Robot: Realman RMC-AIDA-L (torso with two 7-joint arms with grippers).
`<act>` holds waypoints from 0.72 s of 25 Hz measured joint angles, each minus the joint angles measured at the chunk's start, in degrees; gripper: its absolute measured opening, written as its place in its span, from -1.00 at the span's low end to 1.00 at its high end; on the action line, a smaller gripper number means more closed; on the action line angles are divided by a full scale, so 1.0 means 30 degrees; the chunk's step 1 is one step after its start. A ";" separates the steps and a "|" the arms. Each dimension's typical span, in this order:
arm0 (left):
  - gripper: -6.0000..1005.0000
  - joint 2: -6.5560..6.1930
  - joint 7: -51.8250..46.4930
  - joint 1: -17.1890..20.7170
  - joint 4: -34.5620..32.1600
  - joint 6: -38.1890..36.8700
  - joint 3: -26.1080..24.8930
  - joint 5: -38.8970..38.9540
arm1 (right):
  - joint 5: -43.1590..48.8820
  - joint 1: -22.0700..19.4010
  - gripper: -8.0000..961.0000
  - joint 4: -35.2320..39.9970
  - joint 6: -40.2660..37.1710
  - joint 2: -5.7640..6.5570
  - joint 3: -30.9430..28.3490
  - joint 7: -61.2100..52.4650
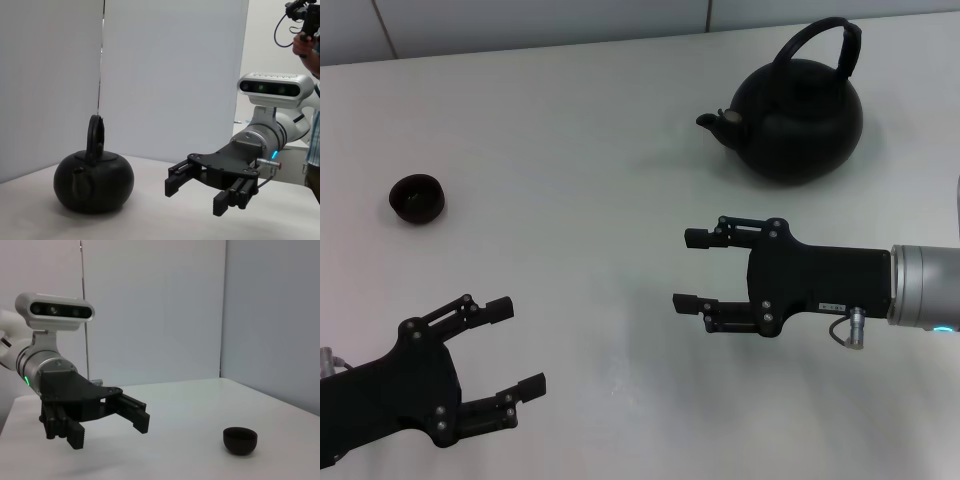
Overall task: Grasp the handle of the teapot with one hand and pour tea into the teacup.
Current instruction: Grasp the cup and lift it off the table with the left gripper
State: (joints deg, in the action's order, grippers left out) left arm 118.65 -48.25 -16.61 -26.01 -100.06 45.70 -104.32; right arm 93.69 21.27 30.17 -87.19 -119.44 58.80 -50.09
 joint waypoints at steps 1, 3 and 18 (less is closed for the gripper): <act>0.71 0.0001 0.0000 0.0000 0.0000 0.0014 -0.0001 0.0000 | 0.0000 0.0000 0.49 0.0026 0.0001 0.0000 -0.0001 0.0000; 0.71 0.0000 -0.0001 0.0000 0.0000 0.0020 -0.0001 -0.0001 | 0.0001 -0.0001 0.49 0.0039 0.0000 0.0000 -0.0001 0.0000; 0.67 0.0000 -0.0022 -0.0022 0.0000 0.0072 -0.0001 0.0000 | 0.0000 0.0028 0.49 0.0139 -0.0007 -0.0001 -0.0060 0.0028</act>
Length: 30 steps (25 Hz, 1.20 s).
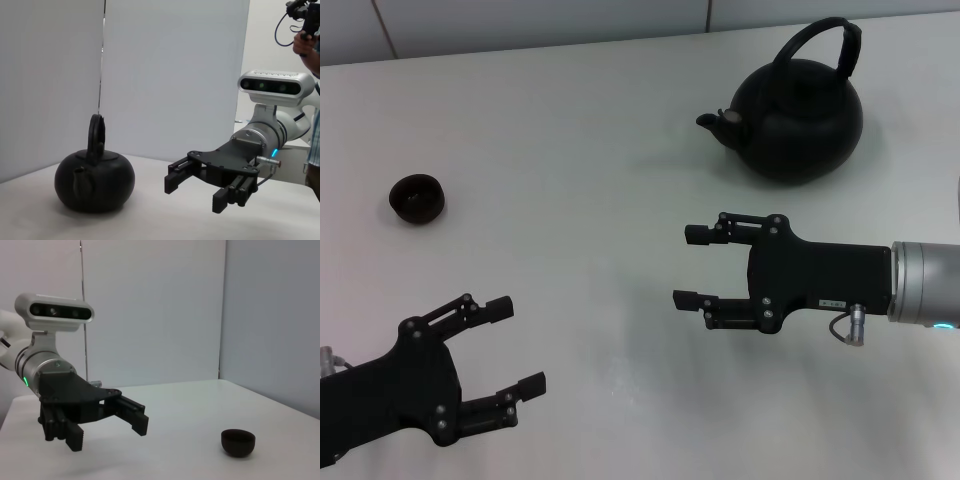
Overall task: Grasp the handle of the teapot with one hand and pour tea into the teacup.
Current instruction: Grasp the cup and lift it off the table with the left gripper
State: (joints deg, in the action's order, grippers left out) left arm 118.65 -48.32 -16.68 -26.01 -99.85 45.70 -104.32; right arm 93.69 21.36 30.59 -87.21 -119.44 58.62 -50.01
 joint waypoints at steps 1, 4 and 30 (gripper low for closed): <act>0.67 0.0001 -0.0003 -0.0011 0.0000 0.0004 0.0001 0.0040 | 0.0000 0.0000 0.49 0.0000 0.0000 0.0000 0.0000 0.0000; 0.66 0.0033 0.0096 -0.0100 0.0218 0.0215 -0.0001 0.0644 | -0.0109 0.0000 0.49 -0.0074 0.0008 -0.0009 0.0006 0.0388; 0.60 0.0176 1.0369 -0.3079 0.9507 0.9439 -0.3295 1.1533 | -0.0852 -0.0001 0.49 -0.0263 0.0009 -0.0030 -0.0120 0.0701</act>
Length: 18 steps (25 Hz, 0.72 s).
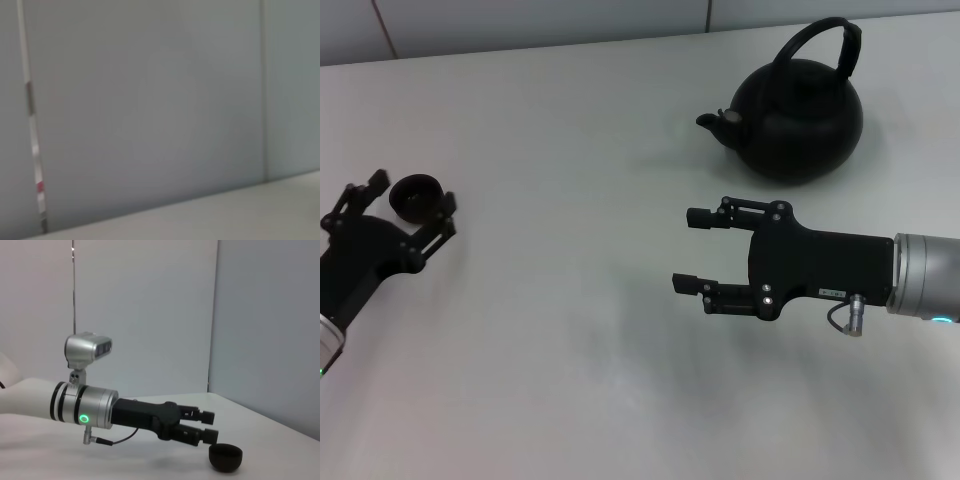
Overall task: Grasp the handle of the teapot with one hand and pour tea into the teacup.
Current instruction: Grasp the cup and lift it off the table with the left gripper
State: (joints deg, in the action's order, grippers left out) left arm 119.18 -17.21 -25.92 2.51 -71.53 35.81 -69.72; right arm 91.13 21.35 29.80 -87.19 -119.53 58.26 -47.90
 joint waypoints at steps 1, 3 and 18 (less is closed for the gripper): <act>0.60 0.0000 0.0204 0.0022 -0.0007 0.0389 -0.0288 0.0005 | 0.0001 0.0001 0.49 -0.0002 0.0000 0.0000 -0.0007 0.0016; 0.59 -0.0017 0.0801 0.0074 0.0040 0.1388 -0.0890 0.0016 | 0.0000 0.0006 0.49 -0.0003 -0.0002 0.0000 -0.0023 0.0148; 0.56 -0.0087 0.0984 -0.0100 -0.0093 0.3273 -0.0983 0.0016 | -0.0050 0.0140 0.49 -0.0003 0.0372 0.0031 -0.0021 0.0236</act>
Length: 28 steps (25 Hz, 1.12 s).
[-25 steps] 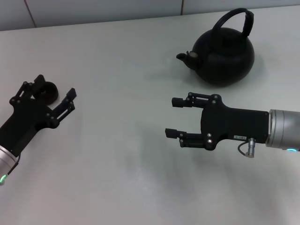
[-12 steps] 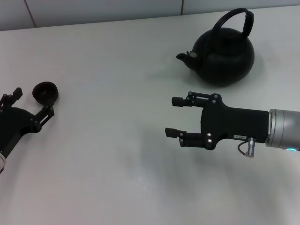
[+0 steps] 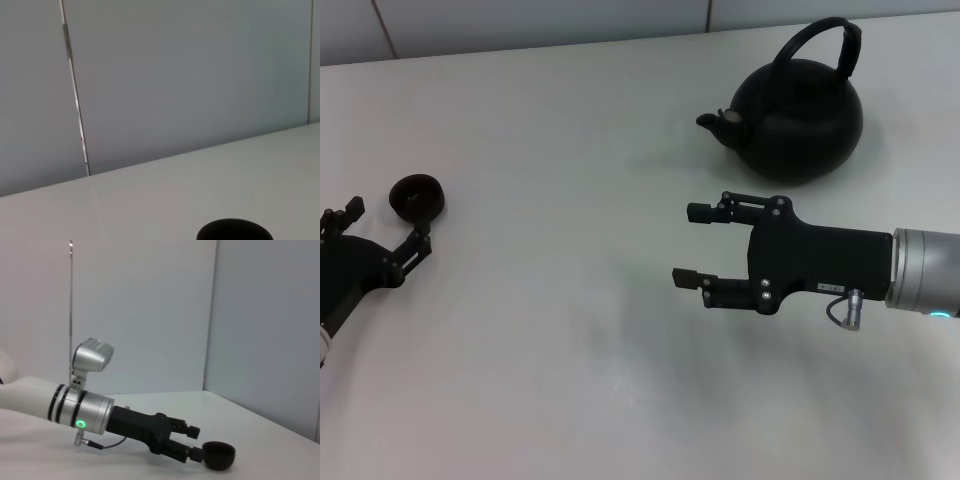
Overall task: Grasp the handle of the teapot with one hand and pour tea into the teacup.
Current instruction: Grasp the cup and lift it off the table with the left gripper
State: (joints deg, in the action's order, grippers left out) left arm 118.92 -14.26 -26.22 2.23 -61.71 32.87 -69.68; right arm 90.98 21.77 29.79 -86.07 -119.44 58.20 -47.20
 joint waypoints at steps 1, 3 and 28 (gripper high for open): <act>0.56 0.0002 0.0001 -0.0039 0.0000 0.0085 0.0000 -0.0026 | 0.0000 0.0000 0.49 0.0000 0.0000 0.0000 0.0000 0.0000; 0.55 0.0014 0.0003 -0.0092 0.0000 0.0181 0.0001 -0.0049 | -0.0081 0.0012 0.49 -0.0007 0.0128 -0.0001 0.0012 0.0000; 0.49 0.0083 0.0007 -0.0984 0.0045 0.1176 0.0049 -0.0094 | -0.0125 -0.0081 0.49 -0.0028 0.0154 -0.0031 -0.0005 0.0408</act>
State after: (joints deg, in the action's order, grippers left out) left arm 119.17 -14.24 -29.17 2.37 -58.18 33.01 -69.96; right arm 90.61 21.53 29.71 -85.61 -119.53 58.18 -45.97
